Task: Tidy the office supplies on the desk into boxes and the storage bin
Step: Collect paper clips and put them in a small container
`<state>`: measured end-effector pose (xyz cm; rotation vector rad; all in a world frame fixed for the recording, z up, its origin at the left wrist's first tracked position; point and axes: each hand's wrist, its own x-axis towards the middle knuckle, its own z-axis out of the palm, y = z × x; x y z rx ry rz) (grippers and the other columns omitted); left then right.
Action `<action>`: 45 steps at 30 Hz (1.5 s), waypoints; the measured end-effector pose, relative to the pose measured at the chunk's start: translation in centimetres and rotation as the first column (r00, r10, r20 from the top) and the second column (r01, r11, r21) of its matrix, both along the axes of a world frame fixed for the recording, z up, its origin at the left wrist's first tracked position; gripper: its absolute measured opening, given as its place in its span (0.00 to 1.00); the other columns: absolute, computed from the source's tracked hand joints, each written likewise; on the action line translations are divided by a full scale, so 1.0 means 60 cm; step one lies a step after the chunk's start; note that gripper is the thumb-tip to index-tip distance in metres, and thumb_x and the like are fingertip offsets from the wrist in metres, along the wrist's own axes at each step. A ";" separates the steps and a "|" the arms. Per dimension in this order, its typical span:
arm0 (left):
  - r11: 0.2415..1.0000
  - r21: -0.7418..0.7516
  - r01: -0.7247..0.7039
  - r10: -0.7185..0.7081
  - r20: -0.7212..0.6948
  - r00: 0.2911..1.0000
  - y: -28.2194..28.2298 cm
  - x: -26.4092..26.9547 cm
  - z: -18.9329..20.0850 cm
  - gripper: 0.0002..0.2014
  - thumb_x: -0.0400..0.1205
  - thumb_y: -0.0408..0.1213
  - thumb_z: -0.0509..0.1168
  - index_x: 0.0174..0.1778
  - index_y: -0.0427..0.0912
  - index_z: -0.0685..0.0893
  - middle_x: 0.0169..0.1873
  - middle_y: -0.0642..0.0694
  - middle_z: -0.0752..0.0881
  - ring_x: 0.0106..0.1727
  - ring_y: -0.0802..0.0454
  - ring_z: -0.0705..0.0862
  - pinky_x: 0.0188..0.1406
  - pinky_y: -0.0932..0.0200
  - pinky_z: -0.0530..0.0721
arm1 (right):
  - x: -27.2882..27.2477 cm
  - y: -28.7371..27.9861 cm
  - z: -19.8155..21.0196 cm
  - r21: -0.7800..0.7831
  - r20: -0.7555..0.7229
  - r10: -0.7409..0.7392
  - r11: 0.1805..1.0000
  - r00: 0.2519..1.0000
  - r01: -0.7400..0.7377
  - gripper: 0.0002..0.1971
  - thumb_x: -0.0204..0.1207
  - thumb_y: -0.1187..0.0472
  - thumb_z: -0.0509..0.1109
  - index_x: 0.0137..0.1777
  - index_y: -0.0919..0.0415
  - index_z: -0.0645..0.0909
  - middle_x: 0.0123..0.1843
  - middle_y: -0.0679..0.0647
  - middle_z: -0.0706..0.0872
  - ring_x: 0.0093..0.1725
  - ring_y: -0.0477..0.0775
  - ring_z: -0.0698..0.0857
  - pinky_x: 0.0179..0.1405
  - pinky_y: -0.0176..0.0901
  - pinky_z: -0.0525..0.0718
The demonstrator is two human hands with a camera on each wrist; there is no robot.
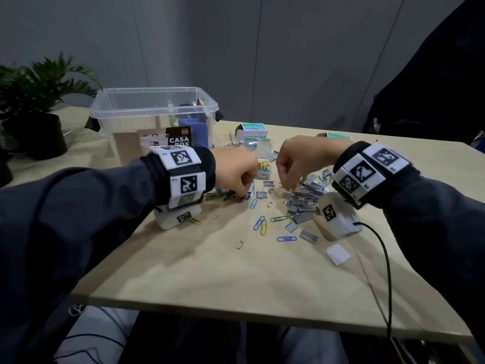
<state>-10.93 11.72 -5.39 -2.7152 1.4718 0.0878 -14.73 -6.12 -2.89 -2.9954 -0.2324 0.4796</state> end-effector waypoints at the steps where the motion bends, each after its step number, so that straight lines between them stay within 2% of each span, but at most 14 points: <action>1: 0.999 -0.045 0.000 -0.004 -0.077 0.997 0.005 0.008 0.003 0.01 0.75 0.31 0.70 0.39 0.39 0.87 0.34 0.49 0.86 0.36 0.52 0.82 0.24 0.71 0.71 | 0.006 -0.004 0.006 0.032 0.047 -0.018 0.999 0.999 0.017 0.03 0.70 0.63 0.78 0.36 0.58 0.89 0.32 0.47 0.92 0.32 0.40 0.88 0.35 0.34 0.84; 3: 0.988 -0.148 -0.042 0.003 -0.252 0.968 0.014 0.022 0.011 0.01 0.76 0.25 0.68 0.40 0.33 0.85 0.34 0.43 0.88 0.32 0.52 0.85 0.24 0.73 0.76 | 0.021 -0.008 0.012 0.088 0.142 -0.049 0.995 0.989 0.037 0.02 0.70 0.66 0.78 0.38 0.59 0.88 0.32 0.48 0.92 0.32 0.41 0.89 0.34 0.35 0.84; 6: 0.941 -0.303 -0.148 0.004 -0.428 0.904 0.028 0.044 0.026 0.03 0.79 0.21 0.65 0.40 0.31 0.80 0.34 0.36 0.89 0.32 0.48 0.90 0.24 0.63 0.84 | 0.045 -0.004 0.008 0.146 0.247 -0.078 0.988 0.966 0.042 0.04 0.70 0.66 0.80 0.41 0.58 0.88 0.32 0.49 0.91 0.30 0.40 0.88 0.40 0.42 0.89; 8: 0.893 -0.400 -0.209 -0.012 -0.484 0.875 0.033 0.058 0.034 0.04 0.80 0.21 0.64 0.41 0.31 0.79 0.34 0.35 0.88 0.32 0.48 0.90 0.26 0.59 0.86 | 0.059 0.002 0.001 0.163 0.307 -0.081 0.986 0.948 0.032 0.04 0.69 0.64 0.81 0.39 0.56 0.89 0.32 0.46 0.91 0.34 0.42 0.90 0.46 0.43 0.89; 12: 0.839 -0.470 -0.275 0.014 -0.485 0.874 0.028 0.086 0.037 0.07 0.81 0.22 0.64 0.39 0.36 0.79 0.32 0.37 0.88 0.31 0.50 0.89 0.26 0.58 0.87 | 0.081 0.022 -0.010 0.077 0.349 -0.060 0.996 0.935 0.035 0.06 0.66 0.61 0.83 0.35 0.50 0.89 0.31 0.45 0.89 0.36 0.47 0.89 0.41 0.41 0.87; 16: 0.849 -0.450 -0.278 0.057 -0.446 0.893 0.012 0.101 0.026 0.07 0.81 0.23 0.66 0.37 0.35 0.80 0.31 0.38 0.88 0.31 0.48 0.89 0.23 0.62 0.84 | 0.095 0.035 -0.020 0.046 0.248 -0.043 0.998 0.968 0.033 0.06 0.66 0.67 0.83 0.41 0.57 0.92 0.37 0.56 0.92 0.32 0.51 0.88 0.37 0.39 0.88; 20: 0.869 -0.436 -0.236 0.078 -0.349 0.934 -0.008 0.110 0.017 0.05 0.80 0.24 0.68 0.38 0.34 0.83 0.31 0.41 0.89 0.30 0.51 0.89 0.26 0.62 0.87 | 0.091 0.029 -0.023 0.079 0.234 -0.075 0.995 0.969 0.058 0.06 0.66 0.67 0.83 0.43 0.62 0.92 0.36 0.57 0.91 0.27 0.46 0.85 0.30 0.32 0.84; 26: 0.917 -0.375 -0.134 0.073 -0.172 0.982 -0.043 0.117 0.018 0.07 0.75 0.25 0.69 0.34 0.41 0.85 0.30 0.46 0.87 0.27 0.58 0.85 0.30 0.62 0.84 | 0.082 -0.013 -0.008 0.057 0.298 -0.178 0.984 0.938 0.168 0.05 0.66 0.63 0.85 0.39 0.60 0.92 0.33 0.53 0.91 0.31 0.46 0.89 0.32 0.36 0.85; 28: 0.939 -0.321 -0.126 0.069 -0.183 0.981 -0.054 0.118 0.014 0.04 0.75 0.25 0.70 0.37 0.37 0.87 0.30 0.44 0.87 0.25 0.60 0.83 0.25 0.67 0.82 | 0.077 -0.021 -0.006 0.038 0.328 -0.200 0.979 0.923 0.198 0.05 0.66 0.61 0.85 0.40 0.58 0.92 0.33 0.50 0.91 0.32 0.45 0.89 0.34 0.37 0.85; 31: 0.963 -0.231 -0.143 0.086 -0.241 0.967 -0.063 0.117 0.006 0.04 0.76 0.28 0.73 0.45 0.35 0.88 0.33 0.44 0.87 0.26 0.60 0.83 0.23 0.64 0.85 | 0.067 -0.025 -0.003 0.019 0.347 -0.203 0.978 0.916 0.210 0.05 0.68 0.60 0.84 0.42 0.57 0.91 0.35 0.49 0.91 0.34 0.45 0.89 0.33 0.37 0.81; 34: 0.944 -0.281 -0.171 0.093 -0.271 0.958 -0.057 0.118 0.012 0.06 0.78 0.29 0.71 0.49 0.35 0.89 0.37 0.42 0.89 0.30 0.57 0.86 0.25 0.63 0.87 | 0.061 -0.025 -0.004 0.008 0.373 -0.188 0.980 0.909 0.199 0.04 0.69 0.60 0.83 0.42 0.55 0.91 0.33 0.47 0.89 0.33 0.42 0.87 0.30 0.36 0.74; 39: 0.933 -0.277 -0.231 0.132 -0.332 0.934 -0.007 0.121 0.040 0.05 0.79 0.31 0.71 0.49 0.37 0.89 0.36 0.48 0.89 0.32 0.59 0.88 0.25 0.66 0.84 | 0.058 -0.002 -0.001 0.026 0.385 -0.132 0.991 0.914 0.133 0.03 0.70 0.58 0.82 0.40 0.53 0.90 0.29 0.44 0.89 0.34 0.41 0.89 0.33 0.37 0.78; 43: 0.951 -0.077 -0.299 0.253 -0.358 0.899 0.052 0.126 0.040 0.04 0.79 0.30 0.71 0.49 0.36 0.89 0.37 0.45 0.90 0.34 0.55 0.89 0.26 0.63 0.84 | 0.064 0.038 -0.001 0.110 0.337 -0.035 0.994 0.941 -0.002 0.04 0.69 0.59 0.82 0.41 0.52 0.91 0.30 0.45 0.89 0.32 0.39 0.88 0.37 0.38 0.82; 45: 0.941 0.045 -0.336 0.334 -0.296 0.895 0.083 0.127 0.031 0.03 0.78 0.31 0.72 0.47 0.38 0.89 0.40 0.43 0.91 0.36 0.53 0.88 0.27 0.62 0.84 | 0.066 0.066 -0.003 0.136 0.301 0.062 0.985 0.952 -0.107 0.06 0.67 0.60 0.83 0.43 0.52 0.92 0.31 0.46 0.89 0.29 0.38 0.83 0.34 0.35 0.79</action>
